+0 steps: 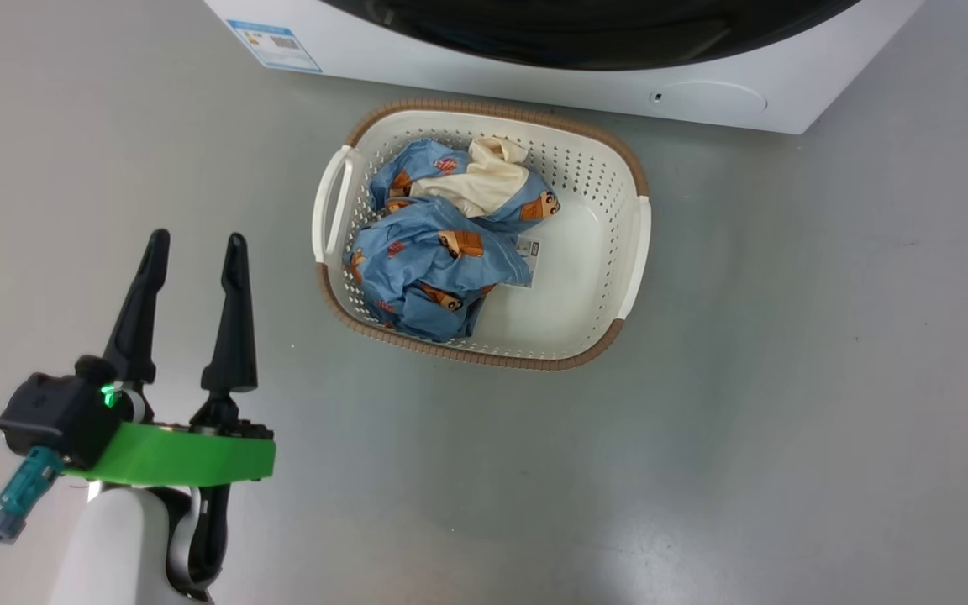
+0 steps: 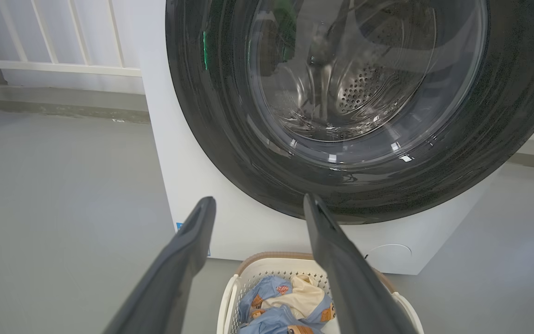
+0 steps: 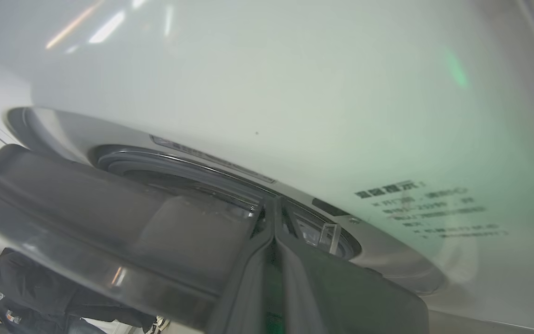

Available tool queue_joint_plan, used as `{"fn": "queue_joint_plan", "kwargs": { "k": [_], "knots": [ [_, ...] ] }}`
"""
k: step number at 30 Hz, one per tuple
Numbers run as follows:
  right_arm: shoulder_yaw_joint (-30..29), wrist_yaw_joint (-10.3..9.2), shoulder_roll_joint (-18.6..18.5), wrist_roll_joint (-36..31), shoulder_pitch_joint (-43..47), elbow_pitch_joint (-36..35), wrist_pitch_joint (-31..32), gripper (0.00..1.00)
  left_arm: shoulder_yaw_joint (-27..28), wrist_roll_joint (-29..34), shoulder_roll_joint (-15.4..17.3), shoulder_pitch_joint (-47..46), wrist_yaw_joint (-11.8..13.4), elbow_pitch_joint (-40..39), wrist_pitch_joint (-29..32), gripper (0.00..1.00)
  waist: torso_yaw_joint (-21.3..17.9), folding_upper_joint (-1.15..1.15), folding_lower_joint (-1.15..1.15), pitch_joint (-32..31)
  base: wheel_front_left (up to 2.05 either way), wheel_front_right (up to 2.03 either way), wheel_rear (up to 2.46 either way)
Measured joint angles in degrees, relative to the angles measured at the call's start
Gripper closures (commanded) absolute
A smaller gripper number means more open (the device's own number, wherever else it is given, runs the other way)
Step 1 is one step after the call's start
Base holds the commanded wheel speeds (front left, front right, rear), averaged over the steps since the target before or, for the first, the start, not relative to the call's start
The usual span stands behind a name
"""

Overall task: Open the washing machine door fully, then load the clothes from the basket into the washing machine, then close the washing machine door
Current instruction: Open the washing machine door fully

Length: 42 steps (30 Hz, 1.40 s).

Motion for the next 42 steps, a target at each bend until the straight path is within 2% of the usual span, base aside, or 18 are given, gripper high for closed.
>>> {"fn": "queue_joint_plan", "kwargs": {
  "k": [7,19,31,42],
  "knots": [
    [1.7,-0.18,0.3,0.2,0.0,1.3,3.2,1.0,0.1,0.0,0.0,0.0,0.0,0.6,0.0,0.0,-0.6,0.0,0.0,-1.4,0.0,0.0,0.0],
    [3.2,-0.22,1.7,2.3,7.4,-0.6,6.6,1.0,0.1,0.0,0.3,1.4,0.0,1.7,0.0,0.0,-2.1,0.0,0.0,-6.5,0.0,0.0,0.0],
    [3.1,-0.22,2.1,4.1,12.4,-2.9,7.0,1.0,0.1,0.0,0.9,3.0,0.0,2.3,0.0,0.0,-2.8,0.0,0.0,-10.2,0.0,0.0,0.0],
    [2.8,-0.22,2.1,4.0,15.0,-3.6,3.4,1.0,0.4,0.2,1.5,4.4,0.0,2.5,0.0,0.0,-3.3,0.0,0.0,-12.5,0.0,0.0,0.0]
  ]
}}
